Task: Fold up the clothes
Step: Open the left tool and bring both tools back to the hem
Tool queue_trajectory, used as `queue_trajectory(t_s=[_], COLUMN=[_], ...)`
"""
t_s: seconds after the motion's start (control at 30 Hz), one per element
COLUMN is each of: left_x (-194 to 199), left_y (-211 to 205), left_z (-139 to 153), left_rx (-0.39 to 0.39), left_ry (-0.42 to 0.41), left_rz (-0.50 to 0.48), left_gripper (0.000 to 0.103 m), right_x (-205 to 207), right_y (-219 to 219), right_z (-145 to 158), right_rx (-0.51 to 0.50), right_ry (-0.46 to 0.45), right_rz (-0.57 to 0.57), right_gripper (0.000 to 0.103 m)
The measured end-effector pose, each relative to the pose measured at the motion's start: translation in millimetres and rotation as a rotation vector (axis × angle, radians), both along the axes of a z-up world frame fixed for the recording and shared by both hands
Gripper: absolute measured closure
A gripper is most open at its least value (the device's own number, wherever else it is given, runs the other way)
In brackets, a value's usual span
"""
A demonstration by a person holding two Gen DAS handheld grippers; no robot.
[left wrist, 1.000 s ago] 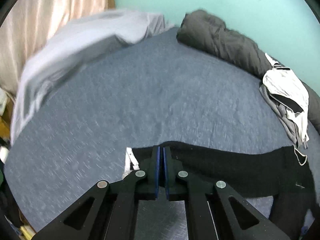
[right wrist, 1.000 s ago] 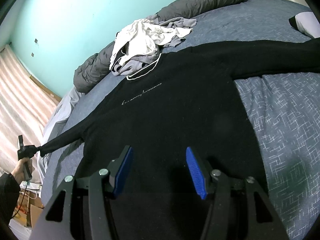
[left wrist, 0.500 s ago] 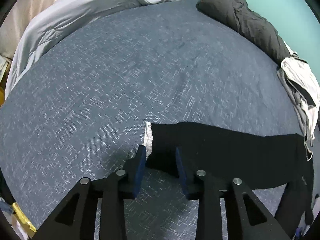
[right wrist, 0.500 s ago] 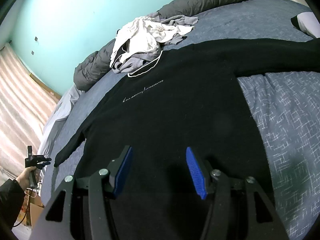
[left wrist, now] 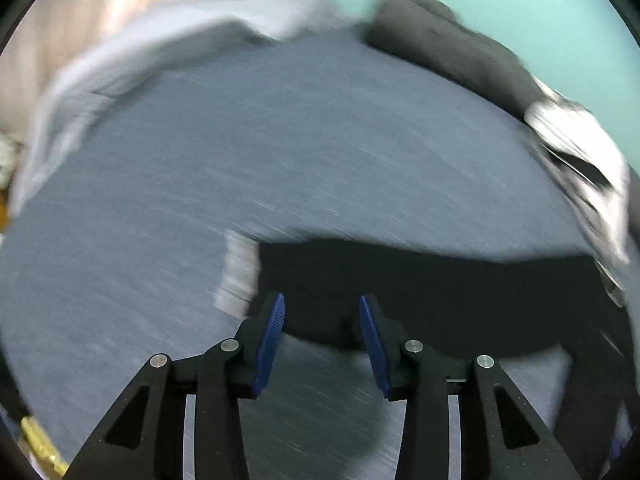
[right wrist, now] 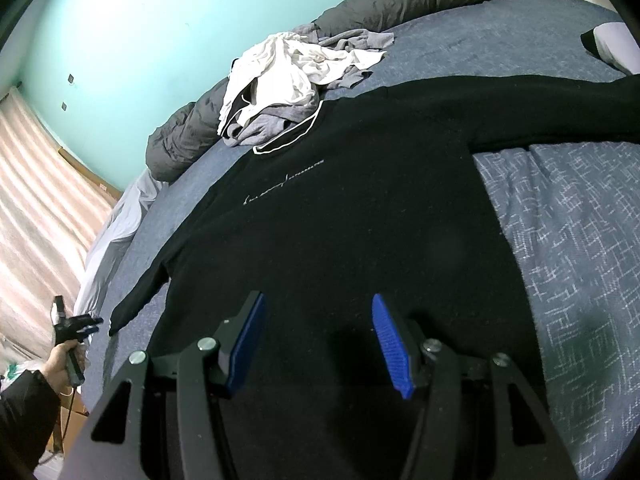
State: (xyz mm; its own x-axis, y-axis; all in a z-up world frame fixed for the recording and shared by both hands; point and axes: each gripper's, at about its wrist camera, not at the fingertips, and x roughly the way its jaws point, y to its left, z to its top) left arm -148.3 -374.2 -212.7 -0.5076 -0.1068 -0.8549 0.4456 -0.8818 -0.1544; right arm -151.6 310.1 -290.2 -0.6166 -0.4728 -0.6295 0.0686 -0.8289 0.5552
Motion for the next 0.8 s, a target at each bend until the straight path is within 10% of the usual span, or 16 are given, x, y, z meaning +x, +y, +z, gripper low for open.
queue_trajectory(t_s=[0.27,0.8], left_x=[27.2,135.8], left_y=[147.2,263.2], left_z=[-29.5,-48.3], left_rx=[0.290,0.334], left_ry=[-0.112,-0.289], left_rz=[-0.359,-0.608], left_gripper=[0.060,0.051], right_x=[-5.8,73.1], right_y=[17.2,83.5], right_z=[6.1,18.8], right_rx=[-0.028,0.152], right_ry=[-0.097,-0.444], right_rz=[0.006,0.194], right_gripper=[0.041,0.040])
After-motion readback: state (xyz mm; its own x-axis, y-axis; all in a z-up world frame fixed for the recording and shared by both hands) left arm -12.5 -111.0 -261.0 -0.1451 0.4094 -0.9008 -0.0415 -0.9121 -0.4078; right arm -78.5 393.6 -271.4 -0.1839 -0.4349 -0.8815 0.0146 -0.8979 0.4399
